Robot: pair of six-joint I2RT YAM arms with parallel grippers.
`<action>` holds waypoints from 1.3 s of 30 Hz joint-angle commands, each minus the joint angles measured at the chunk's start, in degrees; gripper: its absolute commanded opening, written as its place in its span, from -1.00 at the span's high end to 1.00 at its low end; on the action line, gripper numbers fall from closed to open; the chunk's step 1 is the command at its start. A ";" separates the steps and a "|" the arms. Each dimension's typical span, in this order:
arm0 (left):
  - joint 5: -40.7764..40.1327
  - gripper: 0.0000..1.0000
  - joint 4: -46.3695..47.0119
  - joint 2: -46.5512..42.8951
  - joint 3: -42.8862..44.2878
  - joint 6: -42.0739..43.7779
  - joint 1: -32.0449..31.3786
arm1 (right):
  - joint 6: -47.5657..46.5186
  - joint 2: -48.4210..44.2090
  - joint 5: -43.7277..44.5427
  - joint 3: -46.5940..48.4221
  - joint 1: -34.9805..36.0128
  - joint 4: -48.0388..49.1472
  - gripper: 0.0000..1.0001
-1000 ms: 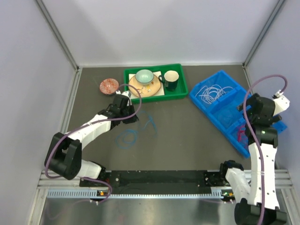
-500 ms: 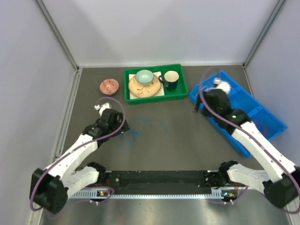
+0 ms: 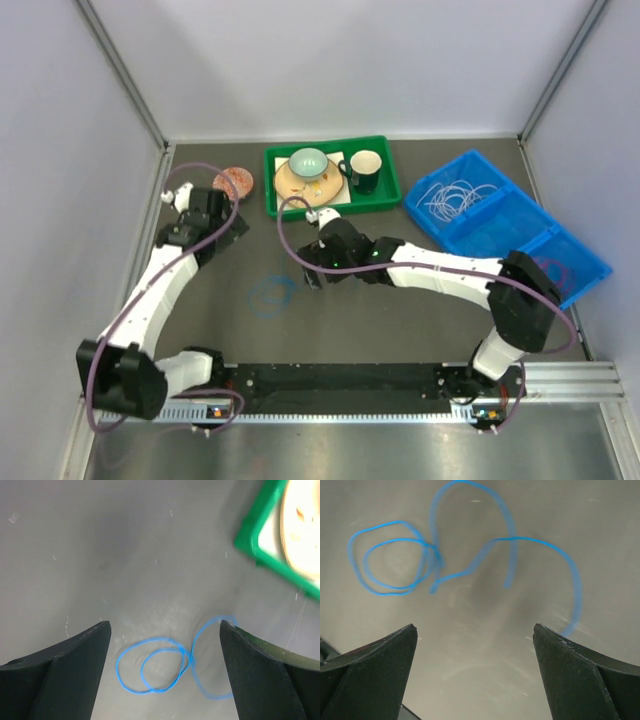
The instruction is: Untangle the cables
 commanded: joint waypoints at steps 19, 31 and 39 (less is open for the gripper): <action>16.10 -0.87 -1.28 10.39 10.78 3.61 23.67 | -3.40 25.13 5.69 20.55 9.91 5.57 -0.70; 18.92 -0.85 1.45 10.39 6.82 3.61 24.12 | -1.74 28.29 12.02 20.11 11.14 4.51 0.36; 20.24 -0.83 1.80 9.16 6.12 3.52 24.12 | 0.72 22.51 21.24 17.83 10.53 2.75 1.00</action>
